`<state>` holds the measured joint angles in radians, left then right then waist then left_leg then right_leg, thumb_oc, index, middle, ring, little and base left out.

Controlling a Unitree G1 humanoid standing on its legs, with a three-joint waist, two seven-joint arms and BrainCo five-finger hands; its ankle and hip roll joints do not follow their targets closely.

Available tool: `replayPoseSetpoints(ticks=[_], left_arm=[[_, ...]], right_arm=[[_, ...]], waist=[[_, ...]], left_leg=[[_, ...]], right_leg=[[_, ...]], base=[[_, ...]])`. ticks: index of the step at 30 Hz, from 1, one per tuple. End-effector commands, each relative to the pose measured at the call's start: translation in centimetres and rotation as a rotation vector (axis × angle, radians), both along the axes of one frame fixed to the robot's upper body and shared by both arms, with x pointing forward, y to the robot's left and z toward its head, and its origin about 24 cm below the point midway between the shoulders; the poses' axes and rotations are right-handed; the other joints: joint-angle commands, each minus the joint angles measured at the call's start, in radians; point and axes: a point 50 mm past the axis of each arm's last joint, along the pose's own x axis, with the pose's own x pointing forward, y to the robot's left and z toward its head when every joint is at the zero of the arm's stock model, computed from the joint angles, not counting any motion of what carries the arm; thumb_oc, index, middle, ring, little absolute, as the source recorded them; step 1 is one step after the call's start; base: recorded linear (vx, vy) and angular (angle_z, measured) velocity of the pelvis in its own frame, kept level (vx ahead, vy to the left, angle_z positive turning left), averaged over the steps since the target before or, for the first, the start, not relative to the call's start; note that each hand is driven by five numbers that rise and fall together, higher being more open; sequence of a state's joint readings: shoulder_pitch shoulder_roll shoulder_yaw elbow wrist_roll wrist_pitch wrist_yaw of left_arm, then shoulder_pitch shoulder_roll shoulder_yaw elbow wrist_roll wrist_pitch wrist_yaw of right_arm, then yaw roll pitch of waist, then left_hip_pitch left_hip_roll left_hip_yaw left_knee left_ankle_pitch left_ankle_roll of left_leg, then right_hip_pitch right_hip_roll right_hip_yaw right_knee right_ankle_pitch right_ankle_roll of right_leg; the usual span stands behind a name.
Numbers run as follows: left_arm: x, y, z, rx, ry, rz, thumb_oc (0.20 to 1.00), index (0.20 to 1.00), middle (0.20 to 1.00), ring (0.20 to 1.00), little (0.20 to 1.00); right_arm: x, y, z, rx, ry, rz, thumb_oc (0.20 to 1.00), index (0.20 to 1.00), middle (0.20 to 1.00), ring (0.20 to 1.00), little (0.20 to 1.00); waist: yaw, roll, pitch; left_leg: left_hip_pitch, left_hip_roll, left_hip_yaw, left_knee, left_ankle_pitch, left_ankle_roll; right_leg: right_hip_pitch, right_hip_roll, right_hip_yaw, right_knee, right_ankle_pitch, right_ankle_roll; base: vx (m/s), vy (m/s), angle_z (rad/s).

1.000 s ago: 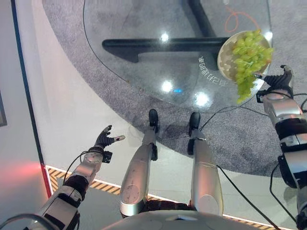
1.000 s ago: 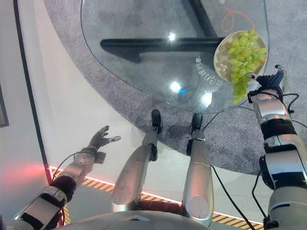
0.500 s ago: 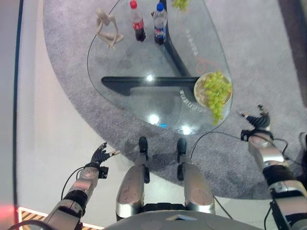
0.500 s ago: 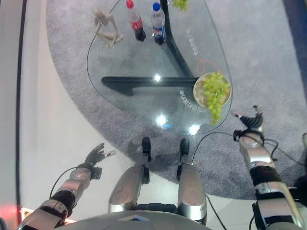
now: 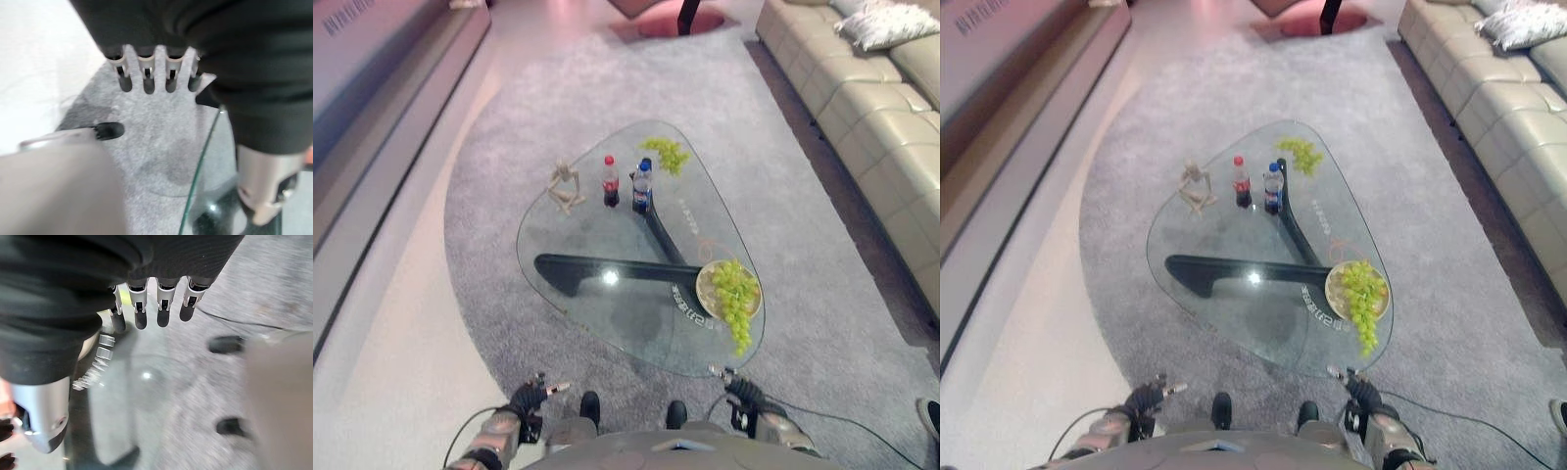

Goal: Pick up fruits into the plate

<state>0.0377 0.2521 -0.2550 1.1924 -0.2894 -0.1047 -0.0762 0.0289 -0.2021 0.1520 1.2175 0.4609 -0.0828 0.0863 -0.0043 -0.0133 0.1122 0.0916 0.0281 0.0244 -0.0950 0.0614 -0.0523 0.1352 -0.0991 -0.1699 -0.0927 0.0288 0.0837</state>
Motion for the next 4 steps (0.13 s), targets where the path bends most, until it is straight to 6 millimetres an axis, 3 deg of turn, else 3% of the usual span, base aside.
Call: replayPoseSetpoints(ticks=[1, 4], left_arm=[[0.35, 0.03, -0.13, -0.001, 0.029, -0.007, 1.000, 1.000, 1.000, 1.000, 1.000], [-0.20, 0.04, -0.27, -0.006, 0.055, 0.001, 1.000, 1.000, 1.000, 1.000, 1.000]], right_arm=[[-0.84, 0.22, -0.39, 0.026, 0.081, 0.049, 1.000, 1.000, 1.000, 1.000, 1.000], [-0.96, 0.02, -0.37, 0.023, 0.085, 0.075, 1.000, 1.000, 1.000, 1.000, 1.000]], waist=[[0.016, 0.015, 0.017], [0.016, 0.021, 0.007]], left_leg=[[0.071, -0.009, 0.071, 0.023, -0.113, 0.018], [0.083, -0.012, 0.069, 0.020, -0.117, 0.020]], right_leg=[[-0.012, -0.024, -0.009, 0.047, -0.008, 0.021], [0.002, -0.025, -0.009, 0.042, -0.012, 0.020]], base=[[0.05, 0.055, 0.02], [0.03, 0.022, 0.02]])
